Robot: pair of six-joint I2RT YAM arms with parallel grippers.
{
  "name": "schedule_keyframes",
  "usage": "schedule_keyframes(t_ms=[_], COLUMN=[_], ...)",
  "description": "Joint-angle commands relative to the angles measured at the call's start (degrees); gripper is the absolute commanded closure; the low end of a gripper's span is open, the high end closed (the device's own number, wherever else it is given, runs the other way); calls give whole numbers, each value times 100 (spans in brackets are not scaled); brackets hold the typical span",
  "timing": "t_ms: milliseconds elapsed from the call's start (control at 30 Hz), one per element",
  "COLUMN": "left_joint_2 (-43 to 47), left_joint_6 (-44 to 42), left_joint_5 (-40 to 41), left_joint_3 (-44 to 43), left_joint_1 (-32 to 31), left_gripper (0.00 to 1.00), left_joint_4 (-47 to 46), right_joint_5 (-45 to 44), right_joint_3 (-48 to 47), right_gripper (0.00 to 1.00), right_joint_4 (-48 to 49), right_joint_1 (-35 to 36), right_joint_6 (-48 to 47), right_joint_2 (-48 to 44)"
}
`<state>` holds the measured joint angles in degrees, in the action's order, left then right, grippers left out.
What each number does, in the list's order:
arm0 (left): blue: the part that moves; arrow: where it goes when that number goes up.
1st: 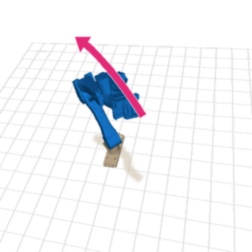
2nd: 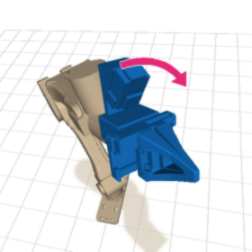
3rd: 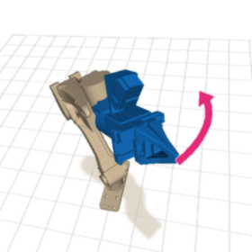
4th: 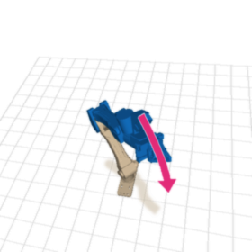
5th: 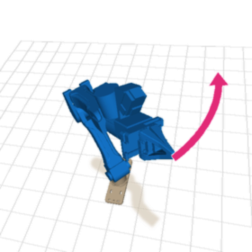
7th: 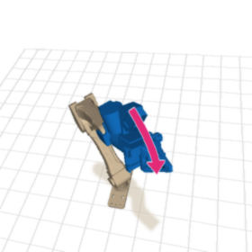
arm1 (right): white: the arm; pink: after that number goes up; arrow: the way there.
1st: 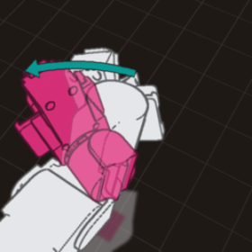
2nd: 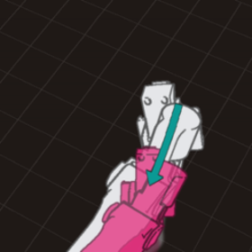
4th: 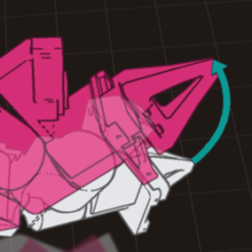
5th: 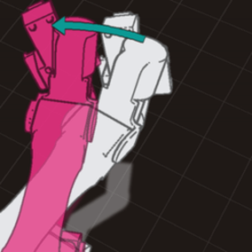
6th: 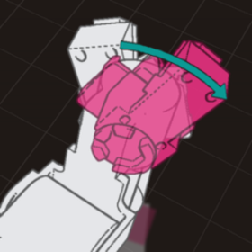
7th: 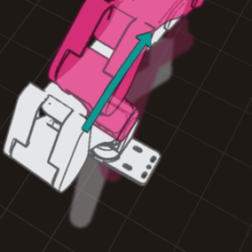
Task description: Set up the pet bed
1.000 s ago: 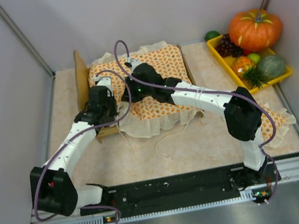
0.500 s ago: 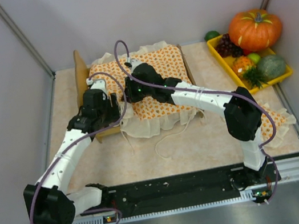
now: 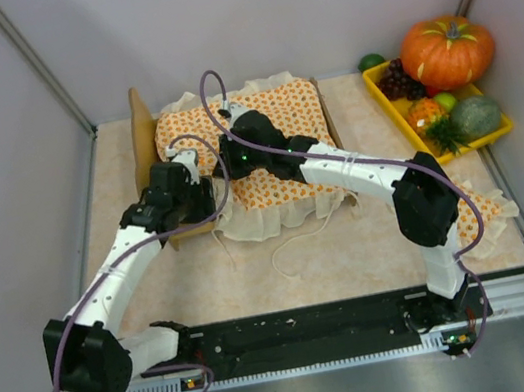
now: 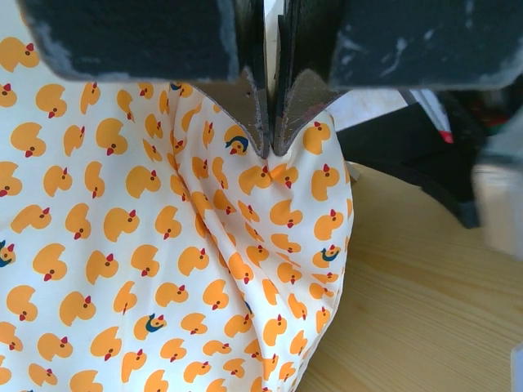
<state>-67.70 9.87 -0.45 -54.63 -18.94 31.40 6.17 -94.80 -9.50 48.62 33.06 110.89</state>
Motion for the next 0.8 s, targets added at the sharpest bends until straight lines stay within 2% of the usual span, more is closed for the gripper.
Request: schedule_keyframes(t_ms=[0, 200, 467, 767], left_joint_2=[-392, -516, -691, -788], left_joint_6=[-266, -424, -618, -662], left_joint_5=[-360, -192, -26, -17], left_joint_3=[-144, -188, -302, -346], left_joint_1=[22, 22, 22, 22], left_gripper=[39, 46, 48, 80], left_joint_4=[147, 104, 174, 191], right_joint_5=[33, 33, 50, 59], right_joint_3=[-223, -161, -170, -152], right_gripper=[100, 100, 100, 100], right_joint_4=[88, 97, 106, 97], right_joint_1=[16, 7, 16, 7], right_joint_6=[-36, -36, -36, -28], right_joint_2=[-32, -76, -85, -76])
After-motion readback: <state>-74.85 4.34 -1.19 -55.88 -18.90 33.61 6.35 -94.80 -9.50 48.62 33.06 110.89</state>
